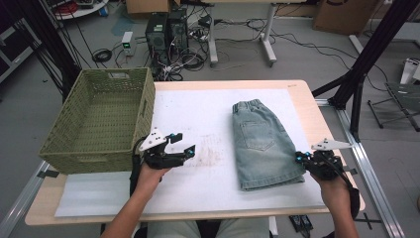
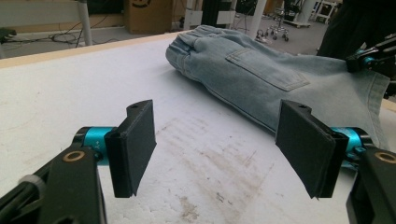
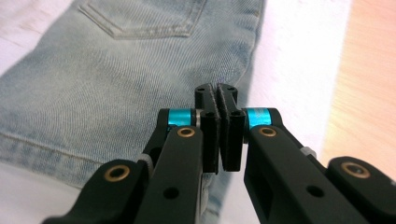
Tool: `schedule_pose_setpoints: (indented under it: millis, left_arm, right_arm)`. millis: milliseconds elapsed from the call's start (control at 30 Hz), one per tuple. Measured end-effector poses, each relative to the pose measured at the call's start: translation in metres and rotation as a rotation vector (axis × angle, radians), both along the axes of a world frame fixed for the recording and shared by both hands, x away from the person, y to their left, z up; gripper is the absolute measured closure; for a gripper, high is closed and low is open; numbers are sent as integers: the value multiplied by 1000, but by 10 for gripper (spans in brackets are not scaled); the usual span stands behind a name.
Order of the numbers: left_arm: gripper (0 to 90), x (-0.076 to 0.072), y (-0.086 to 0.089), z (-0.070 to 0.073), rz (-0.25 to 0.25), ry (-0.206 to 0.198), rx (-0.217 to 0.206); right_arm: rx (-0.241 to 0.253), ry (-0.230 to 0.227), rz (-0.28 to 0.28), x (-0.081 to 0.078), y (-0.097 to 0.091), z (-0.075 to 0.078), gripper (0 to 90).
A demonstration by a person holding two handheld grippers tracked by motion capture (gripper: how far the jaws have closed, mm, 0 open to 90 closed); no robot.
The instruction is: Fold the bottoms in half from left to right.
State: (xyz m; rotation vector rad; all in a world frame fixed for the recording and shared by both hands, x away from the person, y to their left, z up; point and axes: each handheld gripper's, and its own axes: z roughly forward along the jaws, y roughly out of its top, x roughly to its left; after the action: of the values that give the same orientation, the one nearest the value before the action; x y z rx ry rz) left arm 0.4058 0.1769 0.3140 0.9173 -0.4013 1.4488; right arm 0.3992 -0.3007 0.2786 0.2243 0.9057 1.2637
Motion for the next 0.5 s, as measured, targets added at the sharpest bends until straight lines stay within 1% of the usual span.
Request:
schedule_pose_setpoints:
  millis: [33,100,200,333,400,433,467,500]
  left_arm:
    - [288,0,0,0,-1,-1,-1]
    - [289,0,1,0,-4,-2,-5]
    - [288,-1,2,0,-10,-3,-11]
    - [288,-1,3,1,-15,-5,-12]
    - [288,-1,4,1,-16,-4,-13]
    - [288,-2,4,1,-16,-5,-13]
    - [289,-2,4,1,-17,-6,-15]
    - [289,-2,4,1,-18,-6,-16]
  right_arm:
    - [4,20,-44,4,0,1,889]
    - [1,57,-77,11,0,3,889]
    - [7,82,-80,23,-2,6,888]
    - [0,119,-95,37,-1,10,885]
    - [-2,119,-82,39,-1,10,864]
    - [-2,117,-73,38,-2,10,829]
    - [1,107,-62,36,-2,10,784]
    - [3,81,-32,31,-4,10,755]
